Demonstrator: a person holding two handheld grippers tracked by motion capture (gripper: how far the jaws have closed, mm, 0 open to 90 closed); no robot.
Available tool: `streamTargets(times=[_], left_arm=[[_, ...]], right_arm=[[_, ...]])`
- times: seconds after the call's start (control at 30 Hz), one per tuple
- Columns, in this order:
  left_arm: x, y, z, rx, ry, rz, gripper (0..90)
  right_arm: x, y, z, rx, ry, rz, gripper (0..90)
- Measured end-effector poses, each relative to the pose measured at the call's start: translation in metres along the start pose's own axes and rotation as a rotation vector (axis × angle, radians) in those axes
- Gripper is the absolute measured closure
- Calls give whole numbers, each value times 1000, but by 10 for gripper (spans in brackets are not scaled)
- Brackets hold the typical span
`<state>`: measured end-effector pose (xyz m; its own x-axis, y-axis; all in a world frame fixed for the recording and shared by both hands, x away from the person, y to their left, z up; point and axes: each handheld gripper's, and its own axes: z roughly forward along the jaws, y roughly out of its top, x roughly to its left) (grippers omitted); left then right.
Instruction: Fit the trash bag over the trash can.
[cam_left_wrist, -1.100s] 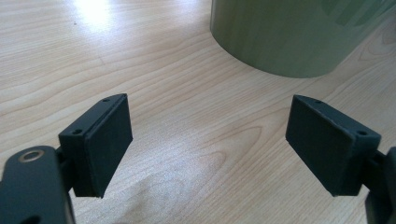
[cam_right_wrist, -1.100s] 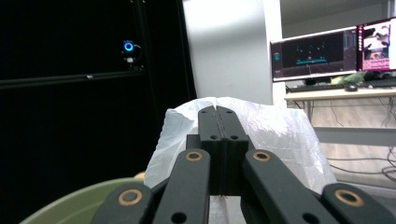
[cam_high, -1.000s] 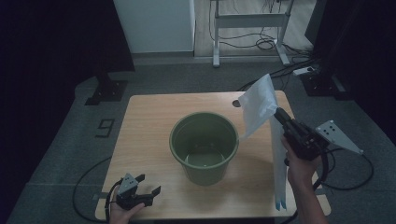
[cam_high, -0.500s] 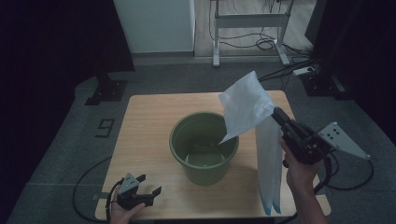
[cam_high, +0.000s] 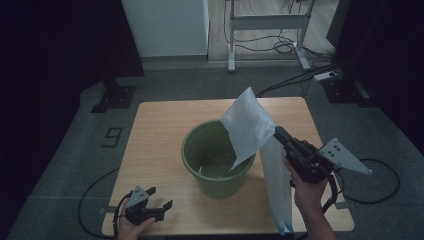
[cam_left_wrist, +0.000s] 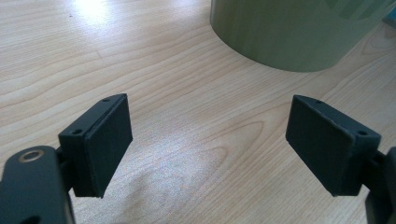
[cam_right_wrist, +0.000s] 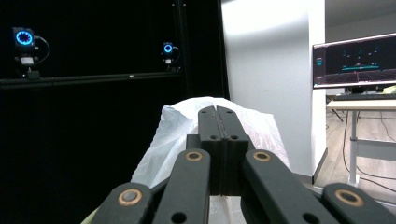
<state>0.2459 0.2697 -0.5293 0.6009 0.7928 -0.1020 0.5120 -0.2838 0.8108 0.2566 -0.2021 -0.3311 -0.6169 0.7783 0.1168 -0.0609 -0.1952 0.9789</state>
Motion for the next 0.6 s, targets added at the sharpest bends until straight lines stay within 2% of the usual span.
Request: streamTargets(times=[0.3,0.4,0.6], left_arm=[[0,0,0,-1,0,-1,143],[0,0,0,0,0,0,143],[0,0,0,3,-1,1,143]], right_arm=[[11,-12,9,48,37,-7,892],[15,-21,13,83,49,-22,893],[19,-39,17,126,68,-14,892]])
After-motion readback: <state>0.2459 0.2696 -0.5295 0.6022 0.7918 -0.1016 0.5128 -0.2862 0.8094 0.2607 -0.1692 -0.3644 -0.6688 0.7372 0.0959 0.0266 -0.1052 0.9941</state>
